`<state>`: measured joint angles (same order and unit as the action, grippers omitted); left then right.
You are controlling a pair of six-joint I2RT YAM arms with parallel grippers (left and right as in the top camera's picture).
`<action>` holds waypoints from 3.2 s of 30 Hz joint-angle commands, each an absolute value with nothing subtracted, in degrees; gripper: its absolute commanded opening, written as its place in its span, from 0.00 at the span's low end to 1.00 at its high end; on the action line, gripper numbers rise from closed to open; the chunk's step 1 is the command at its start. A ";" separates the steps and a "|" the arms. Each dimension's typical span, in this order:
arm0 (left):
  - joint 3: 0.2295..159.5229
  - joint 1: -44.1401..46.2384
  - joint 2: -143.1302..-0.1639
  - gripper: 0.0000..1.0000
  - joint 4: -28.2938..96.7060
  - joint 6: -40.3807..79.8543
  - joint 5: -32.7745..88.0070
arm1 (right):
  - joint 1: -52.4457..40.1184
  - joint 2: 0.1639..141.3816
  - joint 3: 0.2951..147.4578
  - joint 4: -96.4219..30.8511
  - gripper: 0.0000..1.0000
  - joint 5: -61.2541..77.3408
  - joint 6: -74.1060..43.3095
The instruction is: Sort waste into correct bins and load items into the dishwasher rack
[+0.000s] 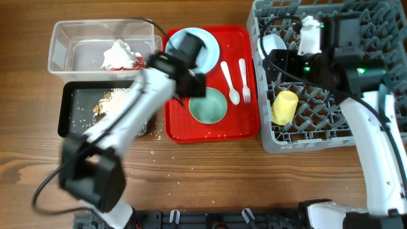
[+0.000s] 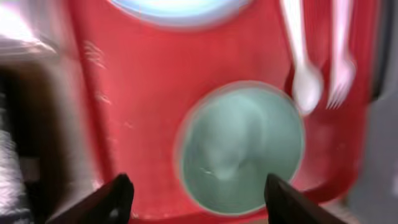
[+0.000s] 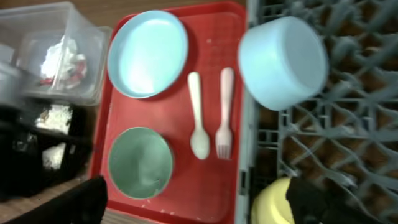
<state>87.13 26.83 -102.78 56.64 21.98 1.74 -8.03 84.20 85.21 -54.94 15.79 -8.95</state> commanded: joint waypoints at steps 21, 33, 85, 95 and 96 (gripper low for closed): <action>91.72 0.62 -91.74 1.00 65.54 21.04 8.29 | -16.99 88.01 87.92 -52.49 0.04 -10.00 -20.16; 91.72 0.62 -91.74 1.00 65.19 21.06 8.29 | -12.62 98.52 87.13 -39.35 0.04 -61.91 -15.35; 91.72 0.62 -91.74 1.00 65.19 21.06 8.29 | -22.70 115.15 82.00 -18.02 0.85 10.46 -42.59; 91.72 0.62 -91.74 1.00 65.19 21.06 8.29 | -26.81 126.19 82.13 -10.79 0.41 5.54 -45.21; 91.72 0.62 -91.74 1.00 65.19 21.06 8.29 | -27.18 126.91 82.19 -10.07 0.38 4.67 -45.21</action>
